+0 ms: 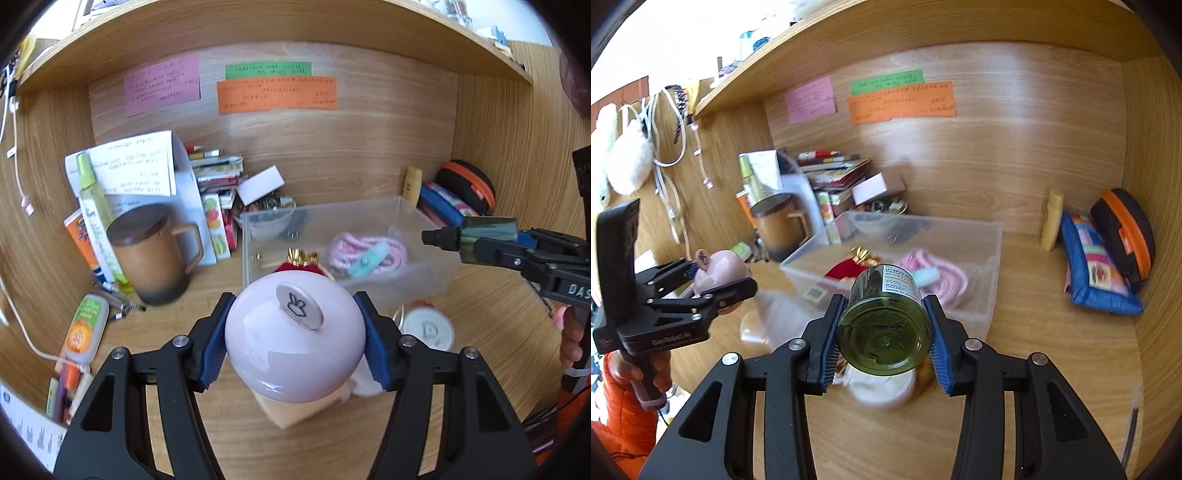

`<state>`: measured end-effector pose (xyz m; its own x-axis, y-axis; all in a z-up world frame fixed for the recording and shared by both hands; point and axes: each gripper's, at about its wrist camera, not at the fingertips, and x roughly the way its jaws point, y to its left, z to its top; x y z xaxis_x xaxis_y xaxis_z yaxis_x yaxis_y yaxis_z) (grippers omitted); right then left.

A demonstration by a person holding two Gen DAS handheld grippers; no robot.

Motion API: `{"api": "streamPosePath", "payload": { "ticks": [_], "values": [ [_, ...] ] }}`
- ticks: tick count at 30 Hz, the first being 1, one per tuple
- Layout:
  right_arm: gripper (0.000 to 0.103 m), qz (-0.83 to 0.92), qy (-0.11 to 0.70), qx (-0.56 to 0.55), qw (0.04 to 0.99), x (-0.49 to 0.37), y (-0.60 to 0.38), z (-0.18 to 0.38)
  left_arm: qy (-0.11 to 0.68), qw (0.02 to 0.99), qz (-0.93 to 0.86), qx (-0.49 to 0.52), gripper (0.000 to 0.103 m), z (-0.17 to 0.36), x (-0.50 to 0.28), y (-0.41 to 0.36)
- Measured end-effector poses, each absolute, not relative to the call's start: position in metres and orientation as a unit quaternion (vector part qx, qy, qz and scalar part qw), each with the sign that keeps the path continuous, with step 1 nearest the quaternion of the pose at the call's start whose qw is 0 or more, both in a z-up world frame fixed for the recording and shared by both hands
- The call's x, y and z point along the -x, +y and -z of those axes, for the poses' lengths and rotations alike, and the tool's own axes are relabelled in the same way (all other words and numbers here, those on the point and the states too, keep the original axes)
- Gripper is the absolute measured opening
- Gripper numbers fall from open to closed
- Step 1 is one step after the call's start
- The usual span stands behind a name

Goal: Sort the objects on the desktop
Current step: 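Carry container and bottle over the clear box and open both grippers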

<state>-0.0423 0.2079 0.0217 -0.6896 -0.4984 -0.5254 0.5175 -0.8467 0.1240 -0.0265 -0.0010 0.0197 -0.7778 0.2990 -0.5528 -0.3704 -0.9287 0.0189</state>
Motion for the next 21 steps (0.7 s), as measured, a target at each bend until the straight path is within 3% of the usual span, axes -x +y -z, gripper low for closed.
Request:
{"api": "streamPosePath", "payload": {
  "ticks": [21],
  "values": [
    [0.039, 0.918, 0.035, -0.293, 0.264, 0.133, 0.194, -0.036, 0.024, 0.238, -0.926, 0.293, 0.063, -0.048, 0.129, 0.012]
  ]
}}
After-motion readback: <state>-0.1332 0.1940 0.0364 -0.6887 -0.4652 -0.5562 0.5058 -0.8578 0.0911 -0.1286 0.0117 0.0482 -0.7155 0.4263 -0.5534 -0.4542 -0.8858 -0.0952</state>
